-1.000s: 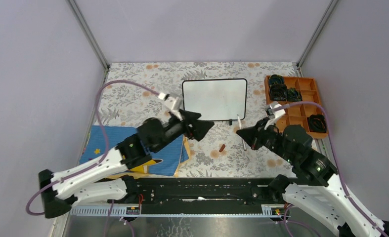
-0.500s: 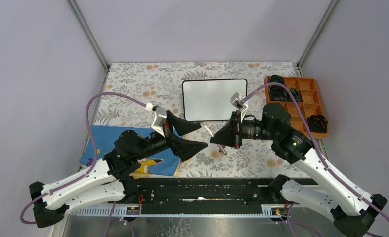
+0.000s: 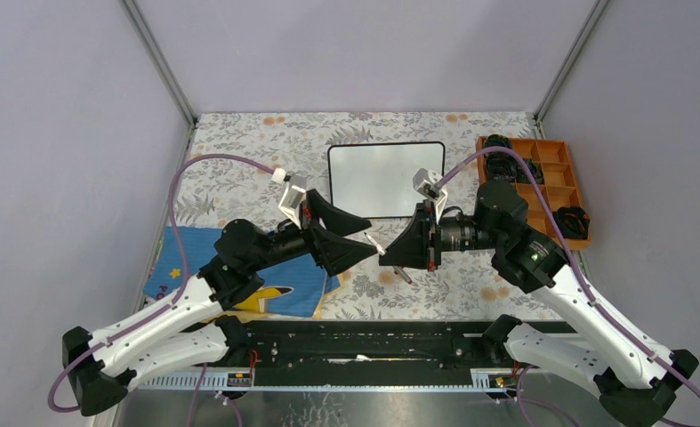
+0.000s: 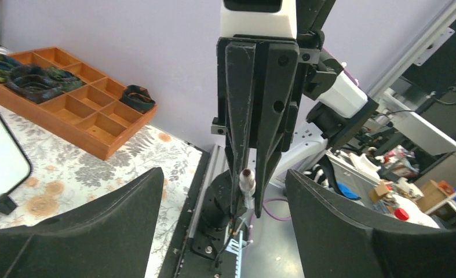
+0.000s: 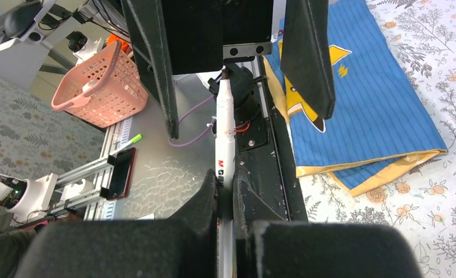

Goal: Write a sentence on the whiteboard
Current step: Adjust the whiteboard marker.

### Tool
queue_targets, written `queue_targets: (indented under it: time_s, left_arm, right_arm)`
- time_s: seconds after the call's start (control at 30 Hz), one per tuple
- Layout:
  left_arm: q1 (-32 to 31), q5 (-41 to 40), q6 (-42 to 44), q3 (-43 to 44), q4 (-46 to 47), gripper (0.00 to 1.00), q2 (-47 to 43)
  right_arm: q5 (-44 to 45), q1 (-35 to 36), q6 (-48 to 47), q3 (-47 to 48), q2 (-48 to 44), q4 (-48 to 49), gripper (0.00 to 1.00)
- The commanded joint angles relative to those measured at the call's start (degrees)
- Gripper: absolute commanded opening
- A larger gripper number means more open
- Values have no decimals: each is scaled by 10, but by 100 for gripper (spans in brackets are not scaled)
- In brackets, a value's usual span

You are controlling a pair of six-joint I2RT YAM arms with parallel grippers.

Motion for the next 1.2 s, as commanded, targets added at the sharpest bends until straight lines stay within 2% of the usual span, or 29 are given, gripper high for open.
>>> queue_targets:
  time_s: [0.0,0.33,0.57,1.0,1.1,1.17]
  left_arm:
    - [10,68,-44,22,83,82,16]
    - [9,96,-44,36,72,60,34]
    - [10,101,-38,37,54,50,35]
    - [9,74,-39,34,52,15,36]
    - [9,56,-42,29,54,0,32]
    - [10,43,-44,24,58,0,27]
  right_arm:
    - [-17,1,-19,28,2,-15,0]
    - [-16,1,-36,37,5,-32,0]
    - [-10,1,-38,37,3,-31,0]
    - [-13,1,-34,36,1,-29,0]
    - [-14,1,-31,35,2,-27,0]
    - [-14,1,-24,33,1,-19,0]
